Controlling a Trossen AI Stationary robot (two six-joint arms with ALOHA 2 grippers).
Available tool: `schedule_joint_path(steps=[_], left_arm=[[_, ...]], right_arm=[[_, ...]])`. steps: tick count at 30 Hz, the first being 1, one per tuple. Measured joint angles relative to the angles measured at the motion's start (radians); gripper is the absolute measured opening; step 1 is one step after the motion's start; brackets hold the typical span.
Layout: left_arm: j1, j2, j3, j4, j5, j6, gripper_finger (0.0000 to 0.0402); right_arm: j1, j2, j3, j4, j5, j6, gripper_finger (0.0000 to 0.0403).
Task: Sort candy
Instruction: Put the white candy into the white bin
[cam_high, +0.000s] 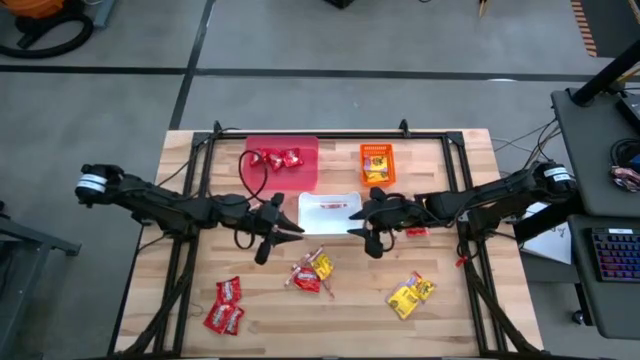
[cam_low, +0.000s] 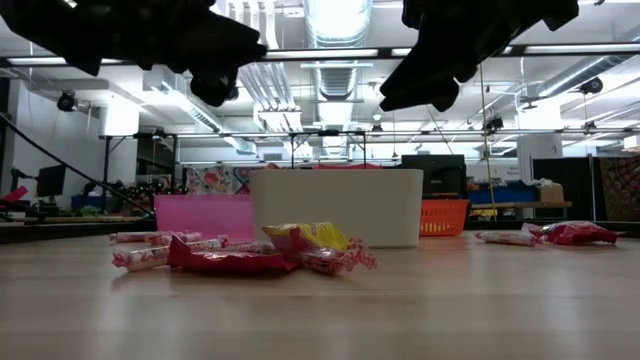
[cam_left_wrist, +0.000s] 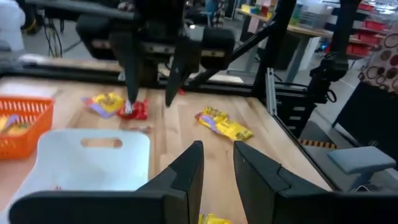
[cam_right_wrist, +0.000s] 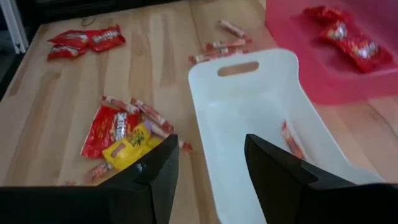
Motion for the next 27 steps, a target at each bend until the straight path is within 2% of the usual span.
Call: schedule_joint_path(steps=[3, 5, 8, 12, 17, 21, 27], left_arm=[[-0.002, 0.003, 0.006, -0.02, 0.015, -0.005, 0.0072], [-0.002, -0.025, 0.016, -0.095, 0.072, -0.016, 0.0072], [-0.003, -0.122, 0.055, -0.286, 0.129, -0.026, 0.0072], [-0.004, -0.25, 0.07, -0.456, 0.096, 0.033, 0.0066], [-0.003, -0.37, 0.025, -0.454, 0.096, 0.141, 0.0053], [0.001, -0.446, -0.035, -0.443, 0.096, 0.149, 0.0044], [0.014, -0.517, -0.147, -0.309, 0.087, 0.125, 0.004]], right_arm=[[0.0, 0.0, -0.002, 0.017, 0.0, -0.026, 0.0176], [0.0, 0.0, -0.002, 0.021, 0.0, -0.039, 0.0176], [0.0, 0.0, -0.002, 0.021, 0.0, -0.056, 0.0176], [0.0, 0.0, -0.002, 0.022, 0.0, -0.093, 0.0176], [0.0, 0.0, -0.002, 0.04, 0.0, -0.136, 0.0176], [-0.002, 0.0, -0.002, 0.06, 0.0, -0.159, 0.0176], [-0.016, 0.0, -0.002, 0.06, -0.001, -0.189, 0.0176]])
